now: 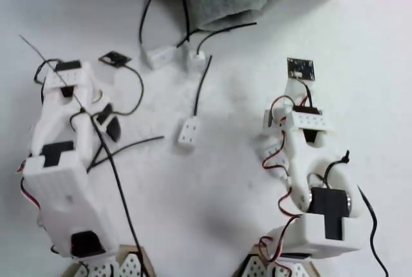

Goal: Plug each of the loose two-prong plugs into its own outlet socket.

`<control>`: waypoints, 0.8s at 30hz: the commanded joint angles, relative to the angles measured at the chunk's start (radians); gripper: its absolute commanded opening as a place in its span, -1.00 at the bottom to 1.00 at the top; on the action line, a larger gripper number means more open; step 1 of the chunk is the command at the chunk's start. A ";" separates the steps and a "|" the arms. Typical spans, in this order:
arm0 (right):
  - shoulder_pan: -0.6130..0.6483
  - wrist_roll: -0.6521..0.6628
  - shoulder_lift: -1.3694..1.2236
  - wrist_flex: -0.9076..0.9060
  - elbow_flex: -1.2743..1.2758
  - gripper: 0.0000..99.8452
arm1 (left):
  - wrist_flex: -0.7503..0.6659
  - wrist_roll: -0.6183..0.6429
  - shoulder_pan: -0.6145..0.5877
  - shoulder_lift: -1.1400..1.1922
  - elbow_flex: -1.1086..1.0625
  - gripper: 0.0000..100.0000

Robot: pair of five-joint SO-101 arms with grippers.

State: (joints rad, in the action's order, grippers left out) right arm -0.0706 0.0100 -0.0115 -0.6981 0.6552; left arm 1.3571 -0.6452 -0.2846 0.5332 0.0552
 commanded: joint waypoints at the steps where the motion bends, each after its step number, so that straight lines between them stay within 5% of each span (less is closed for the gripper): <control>1: -0.012 0.002 0.004 0.008 -0.003 -0.66 | 0.035 -0.012 0.010 0.031 0.094 -0.57; 6: -0.012 0.002 0.004 0.007 -0.003 -0.66 | 0.094 -0.006 0.036 0.117 0.199 -0.59; 11: -0.012 0.002 0.004 0.007 -0.003 -0.66 | 0.121 -0.005 0.050 0.183 0.293 -0.86; 19: -0.013 0.003 0.004 0.005 -0.003 -0.66 | 0.120 0.069 0.022 0.179 0.310 -0.65; 24: -0.013 0.003 0.004 0.005 -0.003 -0.66 | 0.118 0.066 0.030 0.179 0.307 -0.95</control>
State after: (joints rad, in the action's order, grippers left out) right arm -0.0706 0.0100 -0.0115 -0.6981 0.6552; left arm 1.5075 -0.5992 -0.2478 0.7173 0.3268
